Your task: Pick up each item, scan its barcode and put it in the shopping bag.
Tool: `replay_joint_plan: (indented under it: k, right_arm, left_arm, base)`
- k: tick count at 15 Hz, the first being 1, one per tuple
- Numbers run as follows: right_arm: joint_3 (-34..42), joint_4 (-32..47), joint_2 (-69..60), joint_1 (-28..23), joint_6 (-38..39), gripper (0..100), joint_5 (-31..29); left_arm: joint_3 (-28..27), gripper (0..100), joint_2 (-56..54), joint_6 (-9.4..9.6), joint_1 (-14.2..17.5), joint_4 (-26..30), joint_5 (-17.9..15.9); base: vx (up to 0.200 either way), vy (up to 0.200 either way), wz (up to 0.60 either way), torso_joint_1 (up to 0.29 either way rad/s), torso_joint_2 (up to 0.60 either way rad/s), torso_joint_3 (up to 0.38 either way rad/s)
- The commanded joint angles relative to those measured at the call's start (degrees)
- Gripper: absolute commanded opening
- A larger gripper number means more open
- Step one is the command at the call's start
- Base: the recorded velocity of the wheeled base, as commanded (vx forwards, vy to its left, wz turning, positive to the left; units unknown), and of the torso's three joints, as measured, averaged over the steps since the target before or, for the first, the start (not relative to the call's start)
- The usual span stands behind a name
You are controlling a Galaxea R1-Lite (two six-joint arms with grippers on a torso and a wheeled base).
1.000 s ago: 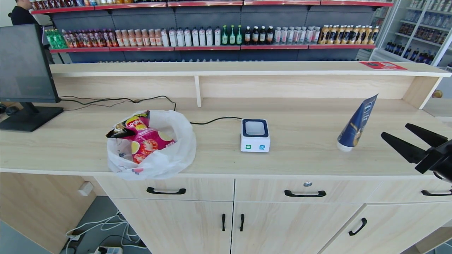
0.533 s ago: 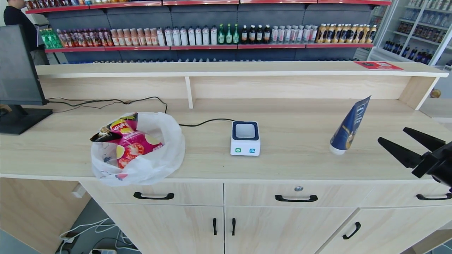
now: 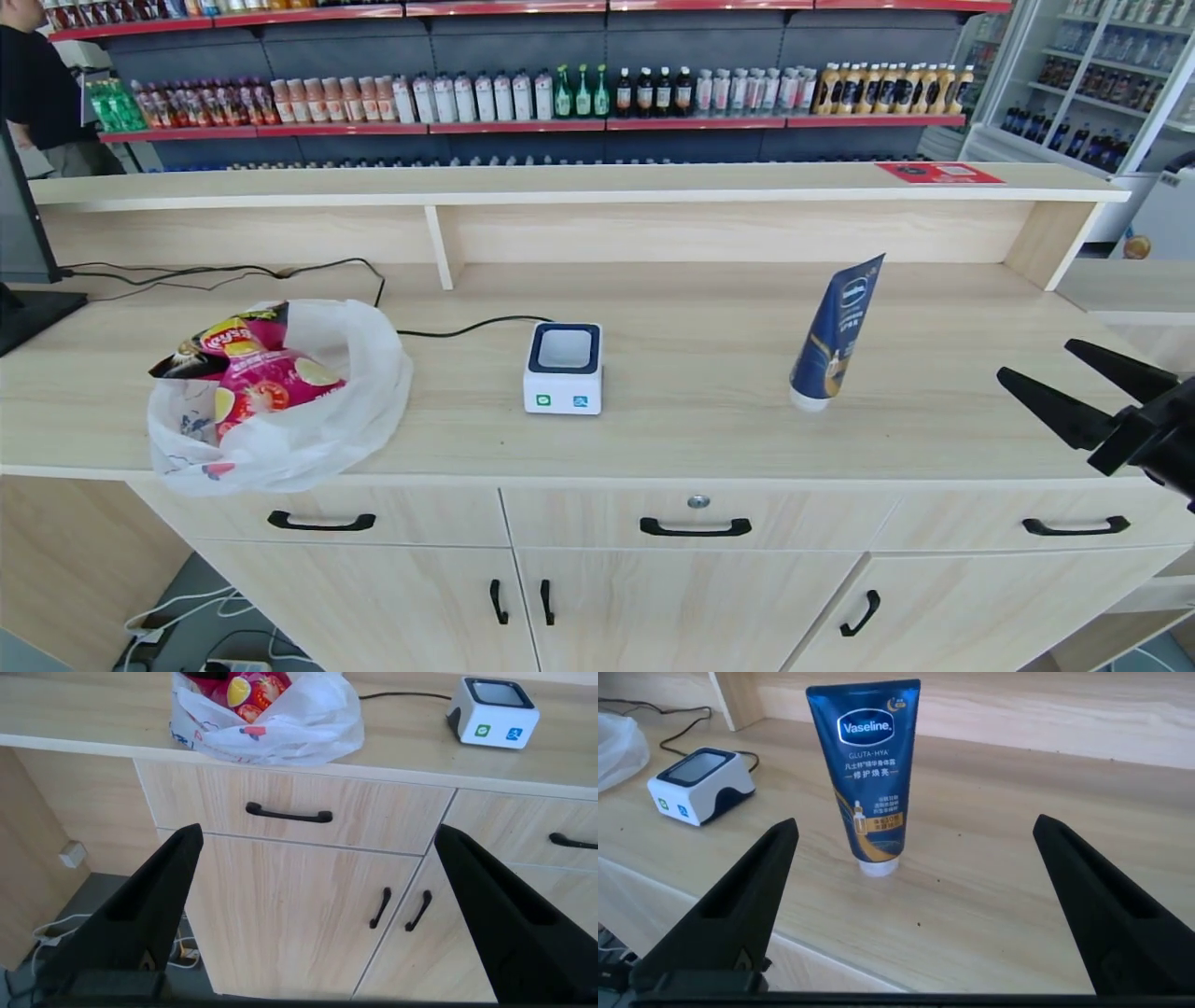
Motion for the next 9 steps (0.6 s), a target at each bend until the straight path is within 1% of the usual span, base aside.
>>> replay_joint_plan:
  k: [1,3,5,6,7,9]
  right_arm:
    - [-0.8,-0.03,0.78,1.95,0.09,100,0.05]
    - [-1.24,-0.03,1.22,7.49,-0.18,100,-1.18]
    - [-1.85,-0.03,1.84,10.83,-0.53,100,-6.28]
    - [-2.12,-0.03,2.89,12.41,-0.53,100,-11.91]
    - [-2.73,-0.03,4.56,12.41,-0.62,100,-15.6]
    - [-4.49,-0.03,7.02,11.53,-2.46,100,-17.0]
  left_arm:
    - [0.0,100,0.02,0.01,0.0,-0.04,0.04]
    - [0.0,100,0.02,0.01,0.0,-0.04,0.04]
    - [0.0,100,0.02,-0.08,0.0,-0.04,0.04]
    - [0.0,100,0.02,-0.08,0.0,-0.04,0.04]
    - [0.0,100,0.02,-0.08,0.09,-0.04,0.04]
    - [0.0,100,0.02,-0.08,0.0,-0.04,0.04]
  base:
    - [0.0,0.0,0.0,0.0,0.0,0.0]
    - [0.0,0.0,0.0,0.0,0.0,0.0]
    - [0.0,0.0,0.0,0.0,0.0,0.0]
    - [0.0,0.0,0.0,0.0,0.0,0.0]
    - [0.0,0.0,0.0,0.0,0.0,0.0]
    - [0.0,0.0,0.0,0.0,0.0,0.0]
